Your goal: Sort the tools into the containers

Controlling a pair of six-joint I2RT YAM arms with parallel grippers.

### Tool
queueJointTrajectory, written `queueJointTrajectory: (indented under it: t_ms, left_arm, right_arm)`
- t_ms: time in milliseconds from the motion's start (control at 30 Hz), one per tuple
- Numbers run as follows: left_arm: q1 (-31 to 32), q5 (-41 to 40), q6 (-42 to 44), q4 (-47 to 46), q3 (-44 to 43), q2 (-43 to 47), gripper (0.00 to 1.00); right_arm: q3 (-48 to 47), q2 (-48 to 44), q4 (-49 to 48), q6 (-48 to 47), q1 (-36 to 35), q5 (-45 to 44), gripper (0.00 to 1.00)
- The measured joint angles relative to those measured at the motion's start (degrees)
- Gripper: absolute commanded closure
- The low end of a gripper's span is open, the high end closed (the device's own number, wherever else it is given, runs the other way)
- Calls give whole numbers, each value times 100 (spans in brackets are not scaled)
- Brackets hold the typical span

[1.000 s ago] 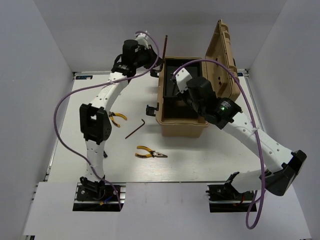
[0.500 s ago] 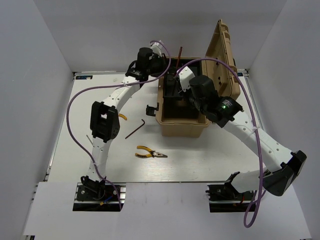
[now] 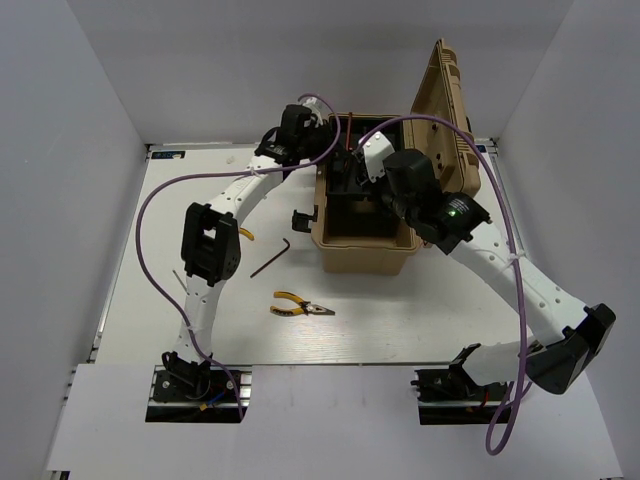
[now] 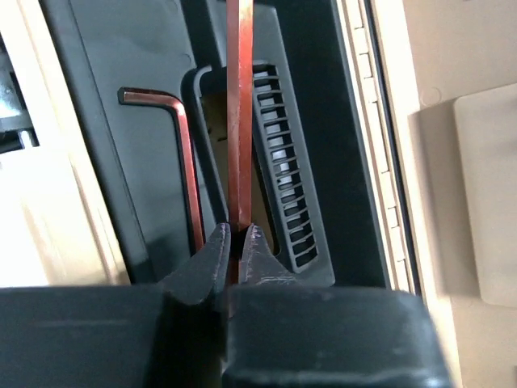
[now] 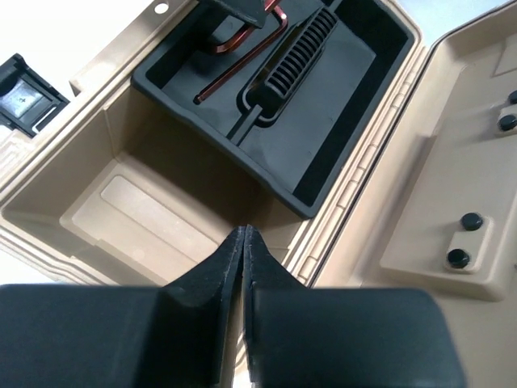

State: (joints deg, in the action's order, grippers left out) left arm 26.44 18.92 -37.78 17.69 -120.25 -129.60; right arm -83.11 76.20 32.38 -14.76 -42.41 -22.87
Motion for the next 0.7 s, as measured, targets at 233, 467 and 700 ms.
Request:
queueJointTrajectory:
  t_ms: [233,467,700]
  left_arm:
    - [13,-22,15,365,-286,-9,34]
    - [7,13,229,439,-688,72,32]
    - [-7,-1073,1040,638,1462,2232,100]
  right_arm:
    - [42,-9,116,28,57,627,54]
    - [37,37,581,-247,74,2267,50]
    - [-81,317,1161,-1443,61,4848,56]
